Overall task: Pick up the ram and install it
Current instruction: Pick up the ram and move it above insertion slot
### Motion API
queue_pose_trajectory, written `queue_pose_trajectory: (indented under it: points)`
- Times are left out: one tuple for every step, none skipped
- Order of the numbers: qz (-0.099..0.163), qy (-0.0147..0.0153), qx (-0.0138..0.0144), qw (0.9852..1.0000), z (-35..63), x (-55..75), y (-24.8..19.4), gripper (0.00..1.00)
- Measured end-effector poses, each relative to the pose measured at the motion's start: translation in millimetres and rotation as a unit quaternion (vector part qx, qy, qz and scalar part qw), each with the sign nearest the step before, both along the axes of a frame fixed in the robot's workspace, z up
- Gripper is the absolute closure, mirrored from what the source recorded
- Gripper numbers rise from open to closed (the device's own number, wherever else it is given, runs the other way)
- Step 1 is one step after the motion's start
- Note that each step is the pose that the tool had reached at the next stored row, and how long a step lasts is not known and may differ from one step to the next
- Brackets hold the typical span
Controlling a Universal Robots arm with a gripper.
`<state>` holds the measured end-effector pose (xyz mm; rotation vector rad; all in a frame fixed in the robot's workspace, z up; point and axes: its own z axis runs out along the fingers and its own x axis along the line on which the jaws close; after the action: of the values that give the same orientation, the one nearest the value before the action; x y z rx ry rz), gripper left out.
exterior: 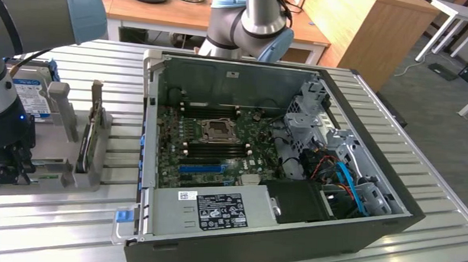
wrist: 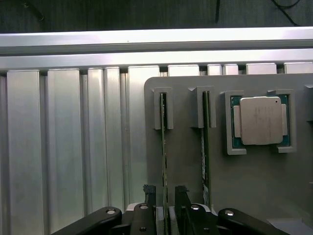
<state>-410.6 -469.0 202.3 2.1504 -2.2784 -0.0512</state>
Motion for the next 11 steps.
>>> queue_pose_trajectory:
  points:
    - [0.0, 0.0, 0.0, 1.0, 0.0, 0.0, 0.0, 0.7]
    - [0.0, 0.0, 0.0, 1.0, -0.1, 0.0, 0.0, 0.7]
    - [0.0, -0.0001, 0.0, 1.0, -0.1, 0.0, 0.0, 0.7]
    - [0.0, -0.0001, 0.0, 1.0, -0.1, 0.0, 0.0, 0.7]
    - [0.0, -0.0001, 0.0001, 1.0, -0.1, 0.0, 0.0, 0.7]
    - [0.0, -0.0001, 0.0001, 1.0, -0.1, 0.0, 0.0, 0.7]
    - [0.0, -0.0001, 0.0, 1.0, -0.1, 0.0, 0.0, 0.7]
    - [0.0, -0.0001, 0.0, 1.0, -0.1, 0.0, 0.0, 0.72]
    - [0.0, -0.0001, 0.0, 1.0, -0.1, 0.0, 0.0, 0.72]
    - [0.0, -0.0001, 0.0, 1.0, -0.1, 0.0, 0.0, 0.79]
    - [0.0, -0.0001, 0.0001, 1.0, -0.1, 0.0, 0.0, 0.79]
